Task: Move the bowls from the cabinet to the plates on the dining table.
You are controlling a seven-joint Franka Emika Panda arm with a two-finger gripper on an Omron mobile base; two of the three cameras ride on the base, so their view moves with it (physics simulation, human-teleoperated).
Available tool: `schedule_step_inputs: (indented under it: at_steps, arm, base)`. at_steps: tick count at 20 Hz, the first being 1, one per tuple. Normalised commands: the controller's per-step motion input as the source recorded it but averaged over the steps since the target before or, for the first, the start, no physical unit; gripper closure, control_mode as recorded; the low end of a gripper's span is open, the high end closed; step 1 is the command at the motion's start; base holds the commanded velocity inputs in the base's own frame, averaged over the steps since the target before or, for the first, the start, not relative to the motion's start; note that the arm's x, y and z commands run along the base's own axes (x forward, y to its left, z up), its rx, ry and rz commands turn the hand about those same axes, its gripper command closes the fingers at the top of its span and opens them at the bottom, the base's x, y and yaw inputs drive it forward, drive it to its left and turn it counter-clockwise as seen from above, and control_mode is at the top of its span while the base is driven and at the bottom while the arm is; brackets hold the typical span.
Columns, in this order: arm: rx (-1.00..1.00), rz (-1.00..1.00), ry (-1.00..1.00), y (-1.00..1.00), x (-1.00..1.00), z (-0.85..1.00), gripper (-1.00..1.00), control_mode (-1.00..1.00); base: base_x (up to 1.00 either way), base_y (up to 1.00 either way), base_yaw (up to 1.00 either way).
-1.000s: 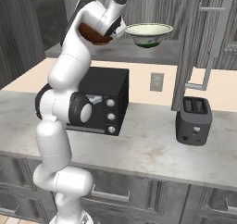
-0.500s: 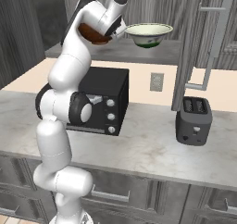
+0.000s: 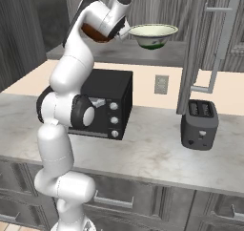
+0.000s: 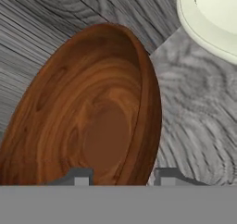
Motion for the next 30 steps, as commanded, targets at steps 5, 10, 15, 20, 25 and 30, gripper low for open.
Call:
schedule_step_inputs:
  at_steps: [5,10,15,20,25,30]
  arm:
    - [0.00,0.00,0.00,0.00,-0.29,0.01,1.00,-1.00]
    - [0.00,0.00,0.00,0.00,-0.58,0.12,1.00,-1.00]
    - [0.00,0.00,0.02,0.00,-0.63,0.03,1.00,-1.00]
    - [0.00,-0.01,0.05,0.00,-0.64,0.00,1.00,-1.00]
    - [0.00,-0.02,0.03,-0.03,-0.68,0.00,1.00,-1.00]
    - [0.00,-0.04,0.03,-0.23,-0.61,0.00,1.00,-1.00]
  base:
    - [0.00,0.00,0.00]
    - [0.00,0.00,0.00]
    - [0.00,0.00,0.00]
    - [0.00,0.00,0.00]
    - [0.00,0.00,0.00]
    - [0.00,0.00,0.00]
